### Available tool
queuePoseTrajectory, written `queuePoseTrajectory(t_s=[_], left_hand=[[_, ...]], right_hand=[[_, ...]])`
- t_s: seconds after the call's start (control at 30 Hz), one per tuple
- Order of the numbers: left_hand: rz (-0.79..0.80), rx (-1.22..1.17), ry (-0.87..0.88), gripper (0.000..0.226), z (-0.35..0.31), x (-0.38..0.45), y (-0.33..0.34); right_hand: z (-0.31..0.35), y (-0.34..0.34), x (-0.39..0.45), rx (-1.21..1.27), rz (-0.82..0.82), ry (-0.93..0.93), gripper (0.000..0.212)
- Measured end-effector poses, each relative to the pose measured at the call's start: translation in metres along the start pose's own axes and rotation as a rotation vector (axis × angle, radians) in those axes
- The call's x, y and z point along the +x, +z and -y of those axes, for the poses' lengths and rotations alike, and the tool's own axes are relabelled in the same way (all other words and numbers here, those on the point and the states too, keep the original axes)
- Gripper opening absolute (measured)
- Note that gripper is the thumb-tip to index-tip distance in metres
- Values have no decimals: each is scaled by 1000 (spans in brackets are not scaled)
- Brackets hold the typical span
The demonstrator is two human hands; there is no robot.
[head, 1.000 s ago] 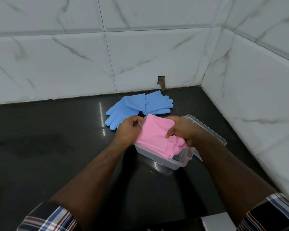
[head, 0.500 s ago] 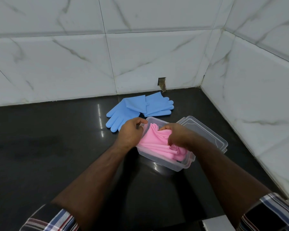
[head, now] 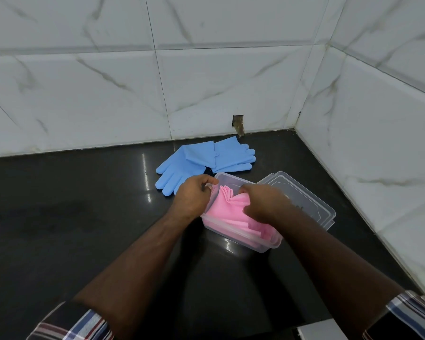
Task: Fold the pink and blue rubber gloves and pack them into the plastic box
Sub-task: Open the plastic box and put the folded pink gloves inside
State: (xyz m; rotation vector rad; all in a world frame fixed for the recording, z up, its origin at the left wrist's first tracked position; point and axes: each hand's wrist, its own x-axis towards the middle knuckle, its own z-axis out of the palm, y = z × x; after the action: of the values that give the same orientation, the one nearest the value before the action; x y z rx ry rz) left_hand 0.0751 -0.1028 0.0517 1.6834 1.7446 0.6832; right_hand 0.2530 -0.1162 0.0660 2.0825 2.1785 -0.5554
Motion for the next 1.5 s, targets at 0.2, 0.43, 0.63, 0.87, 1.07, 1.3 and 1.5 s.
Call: queuePoseTrajectory(t_s=[0.2, 0.43, 0.63, 0.87, 1.07, 1.3, 1.5], left_hand=[[-1, 31, 8, 28, -1, 1, 0], [19, 45, 4, 27, -3, -1, -3], [38, 61, 26, 29, -3, -2, -5], [22, 207, 102, 27, -1, 2, -5], [157, 485, 383, 30, -28, -1, -2], [639, 992, 195, 69, -48, 16, 34], [724, 992, 185, 71, -42, 28, 43]], right_hand=[[14, -8, -16, -218, -232, -186, 42], [13, 19, 0, -50, 27, -155, 57], [1, 22, 4, -16, 111, -161, 63], [2, 21, 3, -27, 120, -172, 62], [1, 7, -6, -212, 46, -159, 63], [-4, 6, -7, -304, 66, -148, 63], [-7, 14, -4, -321, 102, -138, 64]])
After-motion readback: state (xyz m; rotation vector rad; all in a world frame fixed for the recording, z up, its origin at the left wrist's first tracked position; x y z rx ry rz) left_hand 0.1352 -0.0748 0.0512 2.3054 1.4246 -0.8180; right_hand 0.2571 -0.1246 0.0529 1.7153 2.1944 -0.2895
